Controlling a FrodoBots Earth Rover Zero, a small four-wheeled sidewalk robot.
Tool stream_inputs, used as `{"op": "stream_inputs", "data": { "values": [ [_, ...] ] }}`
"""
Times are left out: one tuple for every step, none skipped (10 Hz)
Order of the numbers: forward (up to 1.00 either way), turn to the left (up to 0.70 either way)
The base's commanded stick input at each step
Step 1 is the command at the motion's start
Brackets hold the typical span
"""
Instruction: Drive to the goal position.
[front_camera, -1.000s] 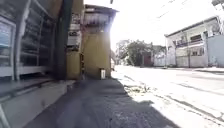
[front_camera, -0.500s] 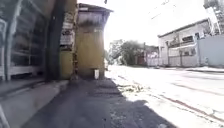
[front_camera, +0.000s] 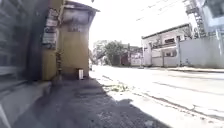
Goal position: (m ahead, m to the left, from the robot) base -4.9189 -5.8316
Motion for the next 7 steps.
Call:
{"op": "stream_inputs", "data": {
  "values": [
    [0.0,-1.0],
    [0.0,-1.0],
    [0.0,-1.0],
    [0.0,-1.0],
    [0.0,-1.0],
    [0.0,-1.0],
    [0.0,-1.0]
  ]
}}
